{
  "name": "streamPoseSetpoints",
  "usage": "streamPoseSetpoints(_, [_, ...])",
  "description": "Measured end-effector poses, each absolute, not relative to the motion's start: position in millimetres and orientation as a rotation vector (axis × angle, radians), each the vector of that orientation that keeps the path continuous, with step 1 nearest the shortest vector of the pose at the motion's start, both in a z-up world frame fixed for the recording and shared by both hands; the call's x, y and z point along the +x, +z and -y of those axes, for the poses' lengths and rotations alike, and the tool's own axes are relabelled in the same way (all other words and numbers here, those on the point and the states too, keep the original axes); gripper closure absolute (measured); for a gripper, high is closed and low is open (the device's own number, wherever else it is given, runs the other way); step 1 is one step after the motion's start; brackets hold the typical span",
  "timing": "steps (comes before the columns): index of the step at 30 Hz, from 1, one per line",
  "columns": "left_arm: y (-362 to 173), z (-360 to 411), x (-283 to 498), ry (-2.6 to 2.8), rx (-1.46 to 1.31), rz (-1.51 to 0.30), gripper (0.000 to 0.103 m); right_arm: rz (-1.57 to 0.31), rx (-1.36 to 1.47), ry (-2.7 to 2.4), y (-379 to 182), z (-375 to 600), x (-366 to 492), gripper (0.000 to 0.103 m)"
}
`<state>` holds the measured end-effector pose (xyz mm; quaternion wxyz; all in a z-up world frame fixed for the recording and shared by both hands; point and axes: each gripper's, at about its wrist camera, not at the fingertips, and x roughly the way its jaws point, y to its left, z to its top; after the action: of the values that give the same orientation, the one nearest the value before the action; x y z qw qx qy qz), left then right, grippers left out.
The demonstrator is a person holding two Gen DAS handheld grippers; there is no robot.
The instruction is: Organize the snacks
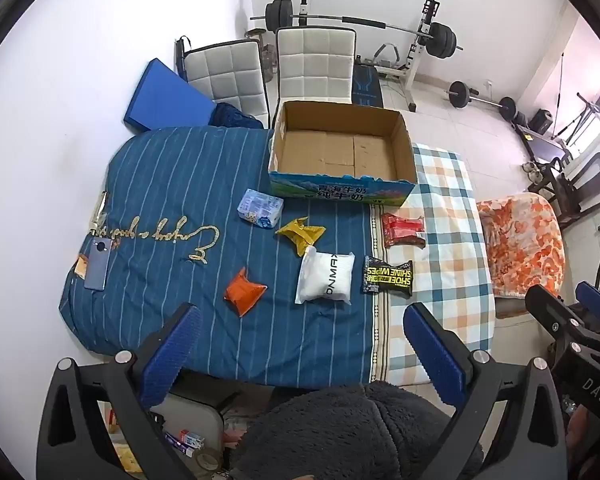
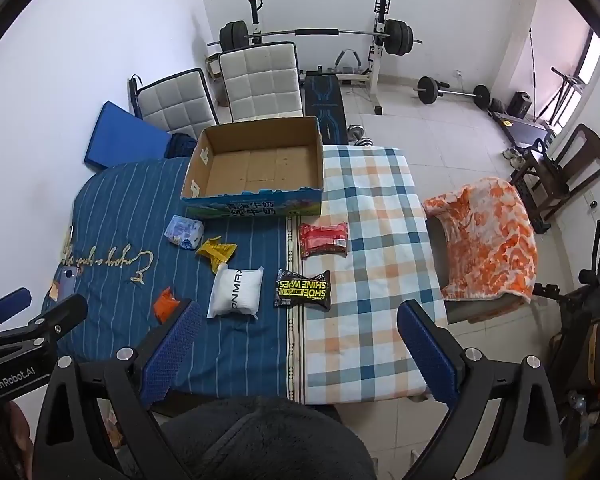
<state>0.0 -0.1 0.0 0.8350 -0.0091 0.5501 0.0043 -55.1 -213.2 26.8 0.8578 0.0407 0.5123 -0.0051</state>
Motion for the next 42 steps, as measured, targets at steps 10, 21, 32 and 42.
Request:
streamPoseSetpoints(10, [-0.9, -1.3, -1.2, 0.004, -0.023, -1.172, 0.0, -1.072, 0.082, -0.019, 30.5, 214.6, -59.5, 0.003])
streamPoseSetpoints(21, [6.9, 0.5, -4.0, 0.011, -0.011, -1.145, 0.0, -1.057, 0.06, -0.01, 39.9, 211.6, -64.3, 0.003])
streamPoseSetpoints(32, [9.0, -2.3, -8.2, 0.015, -0.023, -1.132, 0.0, -1.034, 0.044, -0.019, 44.1, 206.1, -69.9, 0.003])
streamPoseSetpoints(42, [10.6, 2.4, -6.7, 0.023, -0.014, -1.126, 0.0, -1.03, 0.05, -0.017, 44.2, 207.4, -71.0, 0.003])
